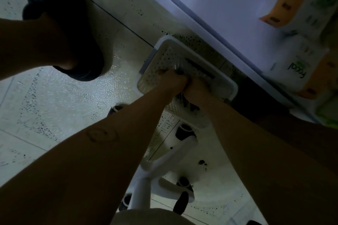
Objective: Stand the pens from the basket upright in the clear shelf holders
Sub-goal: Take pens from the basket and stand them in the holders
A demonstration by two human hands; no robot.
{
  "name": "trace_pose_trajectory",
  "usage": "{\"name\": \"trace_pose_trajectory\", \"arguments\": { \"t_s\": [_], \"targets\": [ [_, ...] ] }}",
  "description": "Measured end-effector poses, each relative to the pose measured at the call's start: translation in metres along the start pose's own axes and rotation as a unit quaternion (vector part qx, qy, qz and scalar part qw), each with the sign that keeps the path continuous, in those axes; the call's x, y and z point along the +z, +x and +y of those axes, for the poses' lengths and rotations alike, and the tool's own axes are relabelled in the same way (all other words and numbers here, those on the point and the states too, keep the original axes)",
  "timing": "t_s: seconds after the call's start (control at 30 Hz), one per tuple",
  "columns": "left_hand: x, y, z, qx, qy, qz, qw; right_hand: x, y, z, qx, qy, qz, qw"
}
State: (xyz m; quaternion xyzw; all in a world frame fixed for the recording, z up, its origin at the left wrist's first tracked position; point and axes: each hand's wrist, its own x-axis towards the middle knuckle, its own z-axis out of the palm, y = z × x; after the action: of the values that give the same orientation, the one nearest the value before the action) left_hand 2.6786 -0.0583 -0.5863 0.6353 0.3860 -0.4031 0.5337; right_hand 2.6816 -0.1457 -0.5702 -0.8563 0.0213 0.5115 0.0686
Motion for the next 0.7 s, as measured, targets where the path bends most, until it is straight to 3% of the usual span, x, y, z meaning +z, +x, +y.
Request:
{"name": "trace_pose_trajectory", "arguments": {
  "t_s": [0.07, 0.1, 0.13, 0.2, 0.37, 0.47, 0.7],
  "targets": [
    [0.001, 0.002, -0.005, 0.014, 0.009, 0.021, 1.0, -0.001, 0.002, 0.001, 0.022, 0.101, 0.0, 0.995],
    [-0.001, 0.002, -0.007, 0.021, 0.012, 0.035, 0.999, 0.001, 0.005, -0.001, 0.063, 0.242, -0.007, 0.968],
    [-0.002, 0.003, -0.009, 0.028, 0.02, 0.048, 0.998, 0.007, 0.011, 0.004, 0.053, 0.311, 0.0, 0.949],
    [-0.006, 0.005, -0.013, 0.05, 0.048, 0.066, 0.995, 0.013, 0.014, 0.014, 0.0, 0.246, 0.036, 0.969],
    [-0.023, -0.001, -0.007, 0.092, 0.043, 0.077, 0.992, 0.004, 0.006, 0.021, -0.049, 0.257, 0.062, 0.963],
    [-0.03, -0.012, -0.001, 0.137, 0.02, 0.085, 0.987, -0.007, 0.002, 0.022, -0.056, 0.257, 0.08, 0.961],
    [-0.047, -0.046, 0.008, 0.158, 0.022, 0.081, 0.984, -0.023, -0.029, 0.022, -0.069, 0.238, 0.112, 0.962]
  ]
}}
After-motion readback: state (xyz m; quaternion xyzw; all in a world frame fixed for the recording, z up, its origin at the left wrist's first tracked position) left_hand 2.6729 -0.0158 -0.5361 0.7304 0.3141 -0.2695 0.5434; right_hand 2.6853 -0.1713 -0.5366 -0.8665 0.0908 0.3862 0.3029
